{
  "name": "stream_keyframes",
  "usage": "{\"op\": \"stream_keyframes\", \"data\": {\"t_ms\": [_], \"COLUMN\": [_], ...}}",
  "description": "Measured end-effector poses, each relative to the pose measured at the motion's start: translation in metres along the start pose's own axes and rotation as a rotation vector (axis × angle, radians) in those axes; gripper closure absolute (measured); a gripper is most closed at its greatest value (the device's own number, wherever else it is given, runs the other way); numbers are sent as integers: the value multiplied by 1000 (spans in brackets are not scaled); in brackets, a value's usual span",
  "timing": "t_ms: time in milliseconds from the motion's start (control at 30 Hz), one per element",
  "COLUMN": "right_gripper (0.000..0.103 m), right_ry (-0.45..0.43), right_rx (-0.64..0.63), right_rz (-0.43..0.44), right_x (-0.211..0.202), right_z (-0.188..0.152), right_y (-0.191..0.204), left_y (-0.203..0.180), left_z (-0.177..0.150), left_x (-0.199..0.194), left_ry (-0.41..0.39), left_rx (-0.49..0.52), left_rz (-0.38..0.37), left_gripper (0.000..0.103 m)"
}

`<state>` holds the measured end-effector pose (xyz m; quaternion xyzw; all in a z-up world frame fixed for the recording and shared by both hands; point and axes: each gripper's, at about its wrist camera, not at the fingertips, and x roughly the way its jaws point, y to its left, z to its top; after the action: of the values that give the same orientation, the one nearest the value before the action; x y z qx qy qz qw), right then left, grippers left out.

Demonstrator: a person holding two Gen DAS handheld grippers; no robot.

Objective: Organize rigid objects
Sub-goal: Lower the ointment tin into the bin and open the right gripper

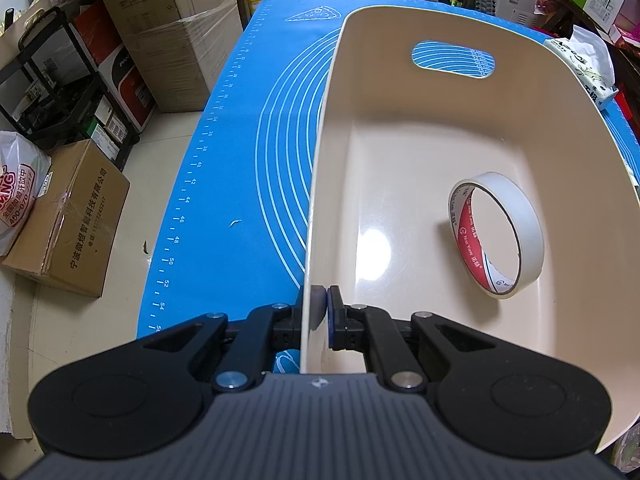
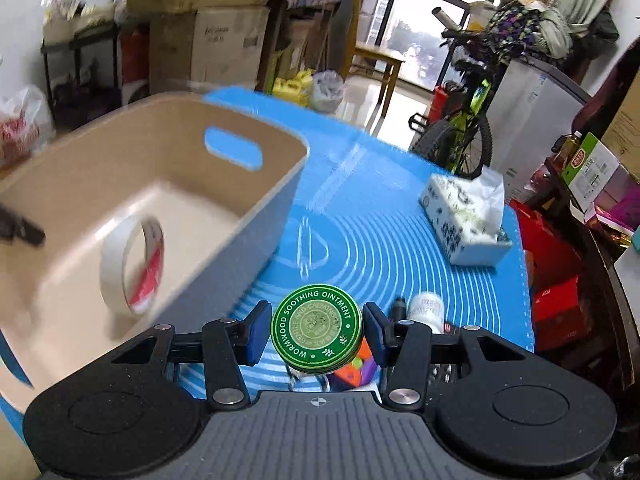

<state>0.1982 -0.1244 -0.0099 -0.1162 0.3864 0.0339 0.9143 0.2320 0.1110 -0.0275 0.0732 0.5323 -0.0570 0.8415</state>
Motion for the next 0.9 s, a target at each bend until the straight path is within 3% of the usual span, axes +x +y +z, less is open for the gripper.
{"op": "stream_keyframes", "data": {"t_ms": [233, 400, 600, 900], "right_gripper": [48, 48, 48, 48], "right_ry": [-118, -164, -139, -9], "right_rx": [78, 134, 91, 12], "right_rz": [22, 97, 167, 259], "right_x": [-27, -35, -20, 10], "right_z": [25, 40, 46, 40], "right_y": [5, 15, 50, 100], "left_y": [0, 1, 2, 2], "left_z": [0, 0, 0, -1], "left_x": [0, 0, -1, -2], "left_ry": [0, 0, 2, 4], "left_rx": [0, -1, -1, -1], "left_rz": [0, 1, 1, 6], "left_gripper": [94, 94, 94, 94]}}
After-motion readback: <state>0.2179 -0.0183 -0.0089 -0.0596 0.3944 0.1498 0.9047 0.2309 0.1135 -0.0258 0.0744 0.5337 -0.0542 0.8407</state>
